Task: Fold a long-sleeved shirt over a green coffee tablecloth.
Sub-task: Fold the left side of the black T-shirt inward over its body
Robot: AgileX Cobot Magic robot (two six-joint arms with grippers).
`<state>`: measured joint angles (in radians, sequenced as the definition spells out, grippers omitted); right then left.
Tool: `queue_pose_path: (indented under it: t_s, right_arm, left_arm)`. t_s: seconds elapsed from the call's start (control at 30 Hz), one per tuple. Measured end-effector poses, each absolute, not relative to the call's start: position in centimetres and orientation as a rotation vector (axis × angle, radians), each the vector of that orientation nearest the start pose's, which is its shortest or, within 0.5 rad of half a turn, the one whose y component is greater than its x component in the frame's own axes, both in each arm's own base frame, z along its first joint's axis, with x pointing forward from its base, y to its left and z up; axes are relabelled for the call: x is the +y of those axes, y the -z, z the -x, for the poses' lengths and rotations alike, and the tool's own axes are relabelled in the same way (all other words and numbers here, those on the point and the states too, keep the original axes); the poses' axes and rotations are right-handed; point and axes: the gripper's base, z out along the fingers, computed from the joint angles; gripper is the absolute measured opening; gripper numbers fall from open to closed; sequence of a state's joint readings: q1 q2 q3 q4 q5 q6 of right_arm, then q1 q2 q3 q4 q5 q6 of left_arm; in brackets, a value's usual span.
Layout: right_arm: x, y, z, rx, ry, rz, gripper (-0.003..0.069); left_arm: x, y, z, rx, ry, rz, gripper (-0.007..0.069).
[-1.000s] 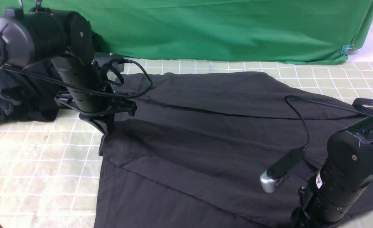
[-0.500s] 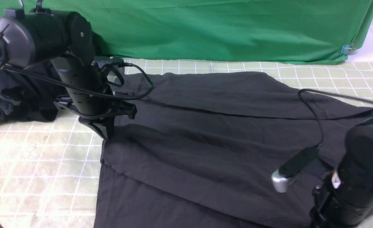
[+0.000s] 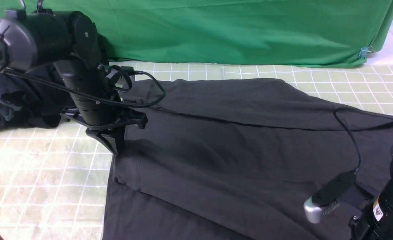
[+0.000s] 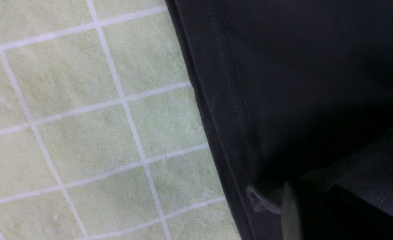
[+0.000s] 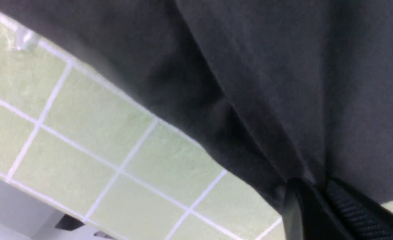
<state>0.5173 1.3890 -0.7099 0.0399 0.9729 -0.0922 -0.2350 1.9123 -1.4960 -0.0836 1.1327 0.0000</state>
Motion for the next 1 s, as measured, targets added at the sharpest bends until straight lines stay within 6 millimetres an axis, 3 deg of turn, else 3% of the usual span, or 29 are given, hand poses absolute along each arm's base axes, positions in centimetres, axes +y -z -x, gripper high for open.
queue_pose_path:
  t_s: [0.23, 0.47, 0.5, 0.63, 0.8, 0.9, 1.0]
  right_arm:
    - [10.6, -19.5, -18.0, 3.002, -0.058, 0.881, 0.007]
    - [10.5, -19.4, -17.9, 3.009, -0.056, 0.878, 0.0293]
    - [10.5, -19.4, -17.9, 3.01, -0.055, 0.878, 0.0299]
    - [10.6, -19.7, -18.0, 3.018, -0.053, 0.882, 0.0374]
    - [11.1, -21.4, -18.8, 2.985, -0.065, 0.876, 0.0382]
    - [11.4, -23.3, -19.5, 2.913, -0.09, 0.857, 0.0384]
    - [11.7, -25.2, -19.9, 2.842, -0.114, 0.838, 0.0386]
  left_arm:
    - [-9.6, -22.2, -37.4, 3.031, 0.124, -0.329, 0.0007]
    - [-9.7, -21.8, -38.1, 2.961, 0.107, -0.427, 0.0034]
    - [-9.7, -21.8, -38.2, 2.958, 0.105, -0.429, 0.0037]
    - [-9.6, -21.8, -38.3, 2.939, 0.091, -0.443, 0.0179]
    - [-9.0, -21.8, -38.4, 2.945, -0.006, -0.443, 0.0403]
    - [-8.7, -22.5, -38.9, 2.918, -0.065, -0.352, 0.0496]
    - [-8.8, -23.8, -40.0, 2.843, -0.063, -0.294, 0.0525]
